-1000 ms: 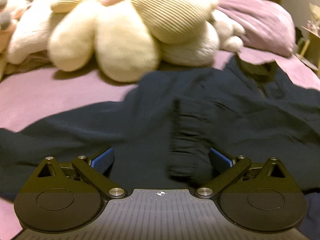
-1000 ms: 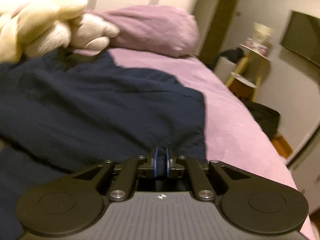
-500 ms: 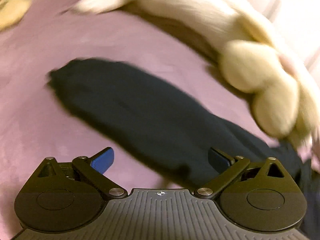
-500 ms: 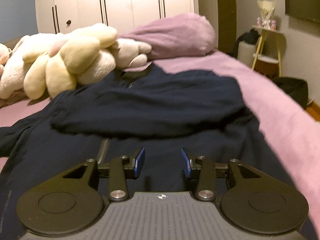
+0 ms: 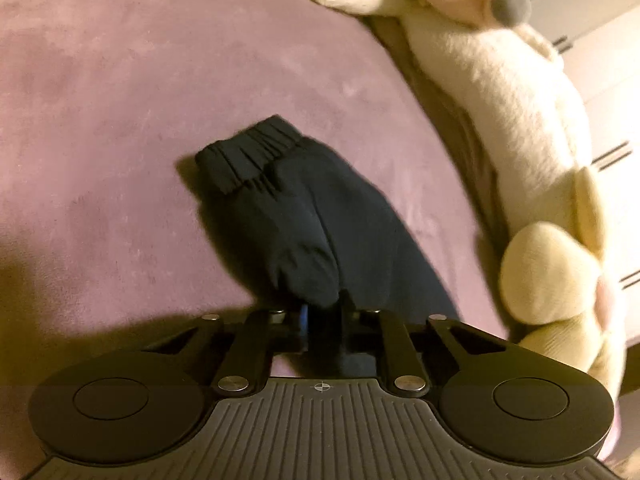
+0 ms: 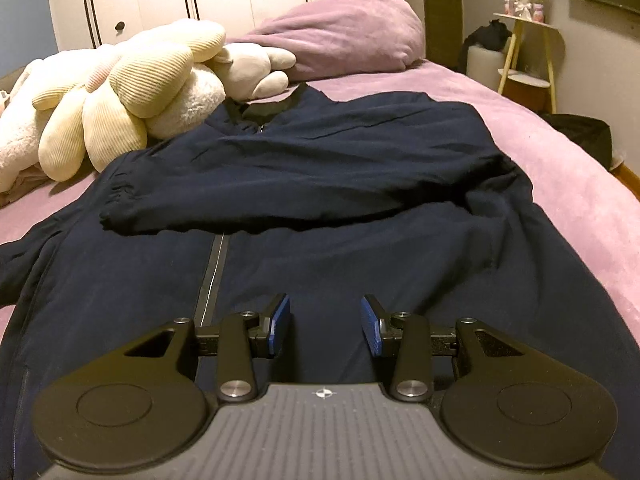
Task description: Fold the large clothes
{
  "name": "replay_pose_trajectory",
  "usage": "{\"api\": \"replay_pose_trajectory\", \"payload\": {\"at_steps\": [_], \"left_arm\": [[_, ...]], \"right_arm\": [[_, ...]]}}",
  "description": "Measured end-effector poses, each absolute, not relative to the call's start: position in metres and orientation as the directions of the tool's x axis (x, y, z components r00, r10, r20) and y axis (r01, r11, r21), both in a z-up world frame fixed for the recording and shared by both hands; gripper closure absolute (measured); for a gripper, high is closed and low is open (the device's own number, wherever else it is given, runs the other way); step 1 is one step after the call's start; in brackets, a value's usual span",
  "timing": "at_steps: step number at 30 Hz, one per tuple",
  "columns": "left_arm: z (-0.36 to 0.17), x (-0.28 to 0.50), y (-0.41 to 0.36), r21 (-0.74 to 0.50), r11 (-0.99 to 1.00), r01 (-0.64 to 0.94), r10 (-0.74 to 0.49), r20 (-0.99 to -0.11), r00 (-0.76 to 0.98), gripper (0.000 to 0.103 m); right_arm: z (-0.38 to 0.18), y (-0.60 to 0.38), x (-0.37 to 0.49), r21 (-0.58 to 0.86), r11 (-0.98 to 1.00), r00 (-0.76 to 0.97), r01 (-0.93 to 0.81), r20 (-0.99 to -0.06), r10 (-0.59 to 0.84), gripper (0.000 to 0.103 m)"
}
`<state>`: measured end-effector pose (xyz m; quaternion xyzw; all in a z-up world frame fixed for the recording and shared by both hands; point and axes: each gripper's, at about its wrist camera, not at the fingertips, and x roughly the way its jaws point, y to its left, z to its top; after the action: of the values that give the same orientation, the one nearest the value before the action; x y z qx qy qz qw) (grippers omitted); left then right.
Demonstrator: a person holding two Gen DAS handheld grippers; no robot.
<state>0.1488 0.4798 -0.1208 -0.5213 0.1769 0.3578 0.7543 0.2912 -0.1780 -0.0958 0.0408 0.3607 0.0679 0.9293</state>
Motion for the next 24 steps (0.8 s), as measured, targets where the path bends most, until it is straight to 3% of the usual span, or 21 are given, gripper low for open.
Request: {"api": "replay_pose_trajectory", "payload": {"at_steps": [5,8,11,15,16,19,22,24], "left_arm": [[-0.056,0.169,0.428,-0.525,0.537,-0.660,0.410,-0.522,0.748,0.093],[-0.005,0.195,0.369,-0.500,0.718,-0.485,0.289,-0.419,0.861,0.093],[0.033,0.230,0.293,-0.475,0.842,-0.256,0.089,-0.346,0.934,0.092],[0.037,0.281,0.177,-0.378,0.924,-0.054,-0.090,-0.352,0.932,0.088],[0.030,0.291,0.154,-0.362,0.932,-0.031,-0.113,-0.370,0.922,0.080],[-0.007,0.318,0.097,-0.312,0.950,-0.010,-0.139,-0.451,0.882,0.021],[-0.048,0.330,0.070,-0.258,0.965,-0.053,-0.106,-0.565,0.818,0.020],[-0.066,0.325,0.071,-0.279,0.957,-0.080,-0.103,-0.585,0.805,0.019]], "right_arm": [[-0.093,-0.182,0.289,0.137,0.984,0.738,-0.111,-0.652,0.174,0.064],[-0.087,-0.188,0.285,0.161,0.981,0.751,-0.110,-0.632,0.188,0.064],[-0.081,-0.194,0.279,0.193,0.974,0.764,-0.115,-0.610,0.211,0.064],[-0.078,-0.203,0.273,0.214,0.970,0.767,-0.113,-0.602,0.222,0.064],[-0.079,-0.206,0.273,0.218,0.970,0.762,-0.109,-0.608,0.223,0.064],[-0.083,-0.215,0.273,0.215,0.970,0.744,-0.111,-0.629,0.224,0.064],[-0.089,-0.225,0.277,0.220,0.969,0.728,-0.114,-0.645,0.232,0.064],[-0.090,-0.230,0.282,0.254,0.960,0.719,-0.119,-0.645,0.260,0.064]]}}
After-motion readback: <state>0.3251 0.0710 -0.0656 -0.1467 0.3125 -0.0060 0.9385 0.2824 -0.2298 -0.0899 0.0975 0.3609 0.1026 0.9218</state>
